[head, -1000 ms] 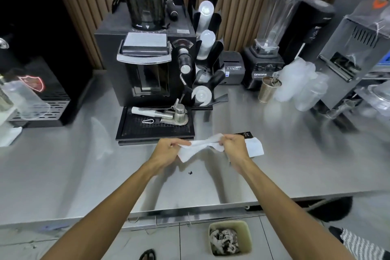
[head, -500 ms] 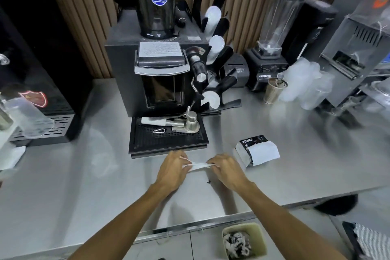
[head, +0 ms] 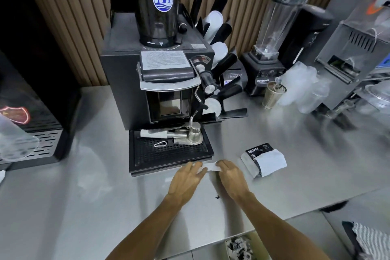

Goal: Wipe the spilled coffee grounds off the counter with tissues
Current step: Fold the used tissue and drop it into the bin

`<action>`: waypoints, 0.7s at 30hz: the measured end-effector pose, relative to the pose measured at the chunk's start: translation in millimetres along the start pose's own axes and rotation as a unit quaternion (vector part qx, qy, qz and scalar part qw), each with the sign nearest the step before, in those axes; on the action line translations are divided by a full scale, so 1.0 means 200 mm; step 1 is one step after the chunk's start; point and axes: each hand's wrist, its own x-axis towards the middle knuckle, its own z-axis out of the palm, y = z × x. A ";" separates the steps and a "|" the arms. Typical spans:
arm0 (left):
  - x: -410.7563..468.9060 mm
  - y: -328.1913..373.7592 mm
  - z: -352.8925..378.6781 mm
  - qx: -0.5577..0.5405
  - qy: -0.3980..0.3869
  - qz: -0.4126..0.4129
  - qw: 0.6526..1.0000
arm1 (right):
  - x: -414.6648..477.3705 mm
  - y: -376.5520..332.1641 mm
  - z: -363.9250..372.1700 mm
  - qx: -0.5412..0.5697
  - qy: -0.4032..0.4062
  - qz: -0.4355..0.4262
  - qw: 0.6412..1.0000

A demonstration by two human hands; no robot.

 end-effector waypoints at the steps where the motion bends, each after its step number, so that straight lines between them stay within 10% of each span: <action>1: 0.00 -0.01 0.00 0.004 0.000 0.004 1.000 | 0.01 -0.01 -0.01 0.010 0.000 -0.001 1.000; 21: 0.05 0.00 0.07 0.011 -0.046 -0.022 0.999 | 0.07 0.00 0.01 -0.127 -0.030 -0.067 0.989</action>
